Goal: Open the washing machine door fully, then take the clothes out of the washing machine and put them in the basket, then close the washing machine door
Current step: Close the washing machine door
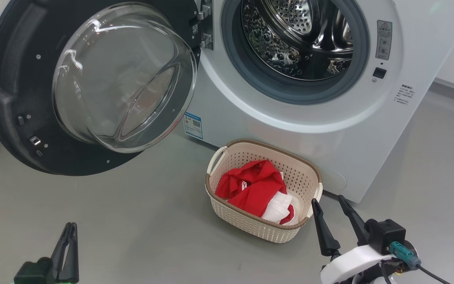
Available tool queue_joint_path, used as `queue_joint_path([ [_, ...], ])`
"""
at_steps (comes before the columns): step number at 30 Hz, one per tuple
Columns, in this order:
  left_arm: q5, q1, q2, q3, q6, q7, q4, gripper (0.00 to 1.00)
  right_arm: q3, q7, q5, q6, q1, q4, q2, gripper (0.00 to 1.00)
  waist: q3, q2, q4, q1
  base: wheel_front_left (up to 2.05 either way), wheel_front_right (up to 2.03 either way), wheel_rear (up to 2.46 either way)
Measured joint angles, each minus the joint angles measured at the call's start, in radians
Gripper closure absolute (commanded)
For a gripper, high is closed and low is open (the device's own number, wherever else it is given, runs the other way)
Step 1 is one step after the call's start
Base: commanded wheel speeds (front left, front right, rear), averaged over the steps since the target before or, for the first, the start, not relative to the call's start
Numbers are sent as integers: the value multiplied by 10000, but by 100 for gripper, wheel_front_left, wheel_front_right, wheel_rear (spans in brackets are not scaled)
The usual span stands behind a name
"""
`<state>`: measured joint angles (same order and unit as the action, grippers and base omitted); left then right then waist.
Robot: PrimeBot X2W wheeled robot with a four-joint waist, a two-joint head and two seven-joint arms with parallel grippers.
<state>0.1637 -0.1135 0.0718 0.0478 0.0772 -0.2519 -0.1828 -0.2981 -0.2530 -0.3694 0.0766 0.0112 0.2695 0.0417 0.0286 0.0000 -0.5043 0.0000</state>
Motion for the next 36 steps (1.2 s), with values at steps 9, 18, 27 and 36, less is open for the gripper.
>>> queue_joint_path([
  [9,10,1,-8,128,71,0,132,100,-4,0,0,-33,0,-58,-2,0,-100,0,-23,0,0,0,0],
  [18,550,196,198,654,196,0,474,100,12,0,105,-180,-7,-167,4,0,-534,0,-52,0,0,0,0],
  [27,1043,1063,1613,1825,339,-2,859,100,-140,0,508,-274,-213,-182,73,0,-1168,0,-34,0,0,0,0],
  [36,2251,2383,2871,3024,426,13,535,100,-318,12,905,-345,-897,-186,282,0,-2000,0,214,0,0,0,0],
])
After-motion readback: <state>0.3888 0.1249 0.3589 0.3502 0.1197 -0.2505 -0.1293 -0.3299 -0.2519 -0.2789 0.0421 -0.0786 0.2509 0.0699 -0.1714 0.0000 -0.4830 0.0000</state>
